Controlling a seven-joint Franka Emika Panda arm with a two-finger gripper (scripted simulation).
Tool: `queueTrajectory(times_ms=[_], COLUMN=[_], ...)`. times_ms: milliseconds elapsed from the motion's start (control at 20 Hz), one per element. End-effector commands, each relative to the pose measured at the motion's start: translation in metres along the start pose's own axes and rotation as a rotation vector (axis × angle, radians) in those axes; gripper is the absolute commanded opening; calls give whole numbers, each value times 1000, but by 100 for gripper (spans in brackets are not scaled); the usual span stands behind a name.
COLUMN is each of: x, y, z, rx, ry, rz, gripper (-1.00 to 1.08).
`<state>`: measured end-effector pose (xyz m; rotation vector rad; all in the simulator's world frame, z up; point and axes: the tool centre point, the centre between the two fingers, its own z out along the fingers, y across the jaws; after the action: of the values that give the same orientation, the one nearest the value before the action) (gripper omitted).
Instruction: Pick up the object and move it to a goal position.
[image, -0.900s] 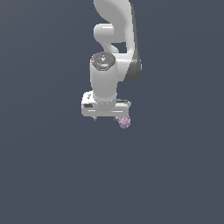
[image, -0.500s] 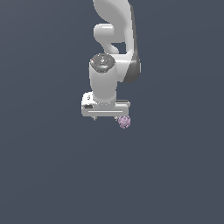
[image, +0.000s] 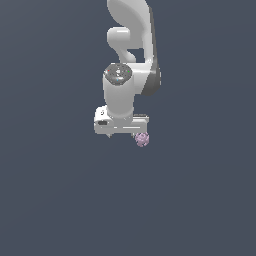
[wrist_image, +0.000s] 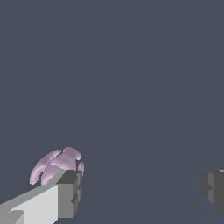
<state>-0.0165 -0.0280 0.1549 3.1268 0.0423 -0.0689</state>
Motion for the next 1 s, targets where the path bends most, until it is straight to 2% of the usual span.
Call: queueTrajectory(times_ms=[0,650,950], x=[-2,-40,-54], y=[-7,-83,-103], z=[5,52,63], rx=[0,4,7], ry=[2,35,44], rz=[-16,-195,-247], gripper=[100,100,100])
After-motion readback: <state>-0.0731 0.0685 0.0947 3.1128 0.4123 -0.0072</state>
